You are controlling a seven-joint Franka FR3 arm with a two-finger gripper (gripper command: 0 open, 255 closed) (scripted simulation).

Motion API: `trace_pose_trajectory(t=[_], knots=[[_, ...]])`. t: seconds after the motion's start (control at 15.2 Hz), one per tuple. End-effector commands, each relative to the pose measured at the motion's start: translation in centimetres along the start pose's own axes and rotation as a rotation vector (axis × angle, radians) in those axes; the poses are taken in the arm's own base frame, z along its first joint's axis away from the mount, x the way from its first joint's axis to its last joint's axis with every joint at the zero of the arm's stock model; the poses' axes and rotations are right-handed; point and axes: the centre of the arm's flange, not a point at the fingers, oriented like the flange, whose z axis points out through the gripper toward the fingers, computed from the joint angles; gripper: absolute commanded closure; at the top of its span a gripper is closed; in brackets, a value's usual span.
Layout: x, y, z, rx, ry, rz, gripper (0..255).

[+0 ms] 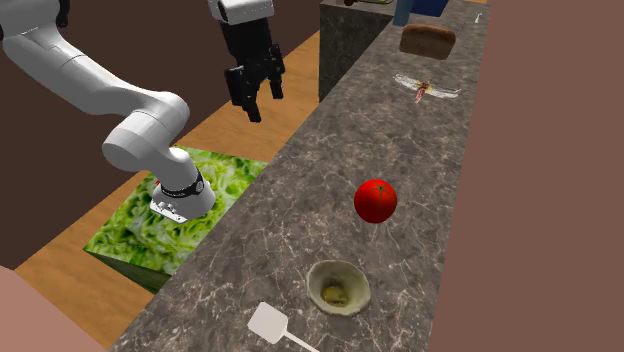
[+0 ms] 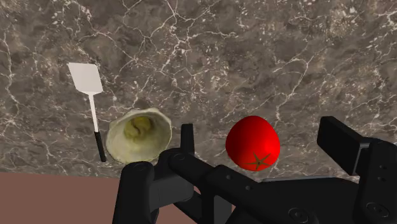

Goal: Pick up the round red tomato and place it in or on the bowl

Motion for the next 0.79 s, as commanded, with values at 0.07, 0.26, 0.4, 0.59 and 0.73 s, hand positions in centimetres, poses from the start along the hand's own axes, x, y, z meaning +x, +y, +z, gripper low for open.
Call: trace_pose_trajectory(t=[0.07, 0.26, 0.4, 0.59, 0.73], knots=[[1.1, -0.5, 0.7, 0.001, -0.011, 0.015, 0], [4.5, -2.0, 3.0, 0.003, -0.046, 0.059, 0], [6.8, -2.9, 4.6, 0.005, -0.069, 0.088, 0], [10.1, -4.1, 7.1, 0.008, -0.103, 0.133, 0], [12.4, -4.8, 8.8, 0.009, -0.126, 0.162, 0]])
